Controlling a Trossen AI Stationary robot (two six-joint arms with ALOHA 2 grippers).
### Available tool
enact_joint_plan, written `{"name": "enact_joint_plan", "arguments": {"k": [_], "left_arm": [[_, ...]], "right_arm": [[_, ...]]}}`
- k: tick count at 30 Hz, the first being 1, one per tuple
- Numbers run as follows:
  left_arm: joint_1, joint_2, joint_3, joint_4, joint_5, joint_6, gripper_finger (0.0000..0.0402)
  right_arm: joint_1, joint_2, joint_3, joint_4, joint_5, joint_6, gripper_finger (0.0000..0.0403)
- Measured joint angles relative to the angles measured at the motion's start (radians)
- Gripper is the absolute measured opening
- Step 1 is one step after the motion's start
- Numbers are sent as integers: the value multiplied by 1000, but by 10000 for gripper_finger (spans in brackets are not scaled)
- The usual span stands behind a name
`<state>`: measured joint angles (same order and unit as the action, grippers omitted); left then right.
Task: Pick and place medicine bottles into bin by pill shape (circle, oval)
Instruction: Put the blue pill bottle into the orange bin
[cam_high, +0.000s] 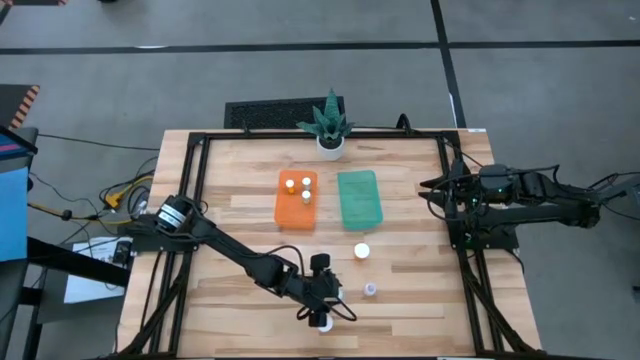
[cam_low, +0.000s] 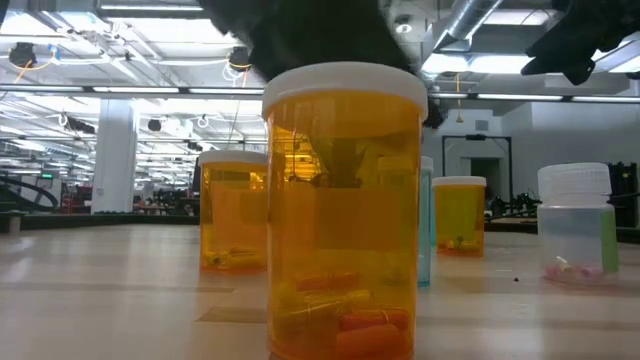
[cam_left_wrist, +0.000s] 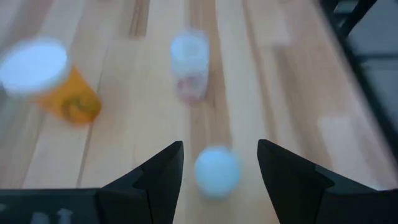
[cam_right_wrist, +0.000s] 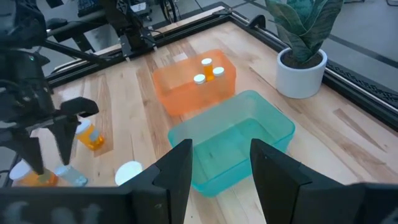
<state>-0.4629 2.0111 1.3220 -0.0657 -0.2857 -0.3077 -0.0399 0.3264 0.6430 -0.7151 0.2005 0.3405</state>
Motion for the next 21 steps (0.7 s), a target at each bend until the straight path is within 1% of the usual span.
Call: {"name": "enact_joint_plan", "arguments": {"k": [12, 19, 21], "left_arm": [[1, 6, -1, -8, 20, 7, 198], [3, 6, -1, -7, 20, 8, 152], [4, 6, -1, -8, 34, 8, 140]], "right_arm": [[0, 0, 0, -13, 0, 0, 175], [0, 0, 0, -13, 1, 0, 175], [0, 0, 0, -13, 1, 0, 175]]}}
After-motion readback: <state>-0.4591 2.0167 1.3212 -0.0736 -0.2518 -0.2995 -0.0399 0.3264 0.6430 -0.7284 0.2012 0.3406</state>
